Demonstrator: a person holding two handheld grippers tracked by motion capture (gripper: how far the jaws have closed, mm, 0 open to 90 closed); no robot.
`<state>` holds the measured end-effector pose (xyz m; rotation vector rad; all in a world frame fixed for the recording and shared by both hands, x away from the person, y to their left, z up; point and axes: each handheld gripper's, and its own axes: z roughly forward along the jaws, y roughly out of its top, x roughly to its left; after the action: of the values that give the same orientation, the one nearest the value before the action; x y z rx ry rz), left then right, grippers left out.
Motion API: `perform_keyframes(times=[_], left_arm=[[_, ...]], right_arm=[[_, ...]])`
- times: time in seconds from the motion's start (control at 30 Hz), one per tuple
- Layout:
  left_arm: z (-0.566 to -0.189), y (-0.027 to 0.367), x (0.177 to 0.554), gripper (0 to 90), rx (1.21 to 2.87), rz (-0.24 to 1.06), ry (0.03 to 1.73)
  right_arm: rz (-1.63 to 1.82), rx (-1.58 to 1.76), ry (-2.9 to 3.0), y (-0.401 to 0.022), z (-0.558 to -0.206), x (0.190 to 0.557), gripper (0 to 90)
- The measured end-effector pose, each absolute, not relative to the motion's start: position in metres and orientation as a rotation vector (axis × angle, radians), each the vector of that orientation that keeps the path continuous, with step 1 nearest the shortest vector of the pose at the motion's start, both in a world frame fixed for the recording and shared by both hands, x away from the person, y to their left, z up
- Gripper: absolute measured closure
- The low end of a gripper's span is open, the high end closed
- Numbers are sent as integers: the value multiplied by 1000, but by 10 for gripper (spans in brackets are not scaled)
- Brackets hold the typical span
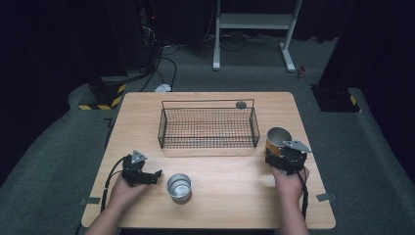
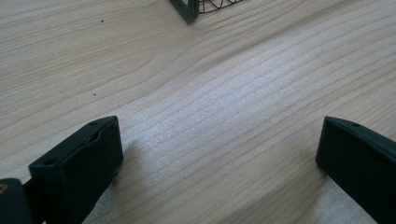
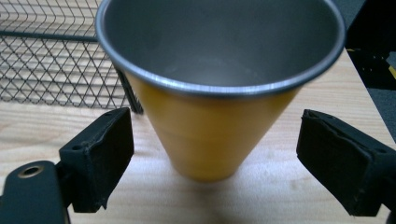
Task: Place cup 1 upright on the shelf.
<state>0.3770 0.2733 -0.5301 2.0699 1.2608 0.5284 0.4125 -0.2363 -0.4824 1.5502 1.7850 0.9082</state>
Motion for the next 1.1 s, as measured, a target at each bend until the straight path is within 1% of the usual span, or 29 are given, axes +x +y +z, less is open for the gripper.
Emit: perform_keyframes(times=[0.63, 0.87, 1.1], left_arm=[[-530, 273, 377, 11, 2069, 526, 1260], [-530, 273, 377, 10, 2068, 527, 1260], [-530, 273, 377, 10, 2068, 527, 1261]], right_arm=[[979, 1520, 1746, -234, -480, 429, 112], [987, 1514, 1738, -231, -479, 432, 140], [982, 1513, 1737, -230, -479, 431, 147]])
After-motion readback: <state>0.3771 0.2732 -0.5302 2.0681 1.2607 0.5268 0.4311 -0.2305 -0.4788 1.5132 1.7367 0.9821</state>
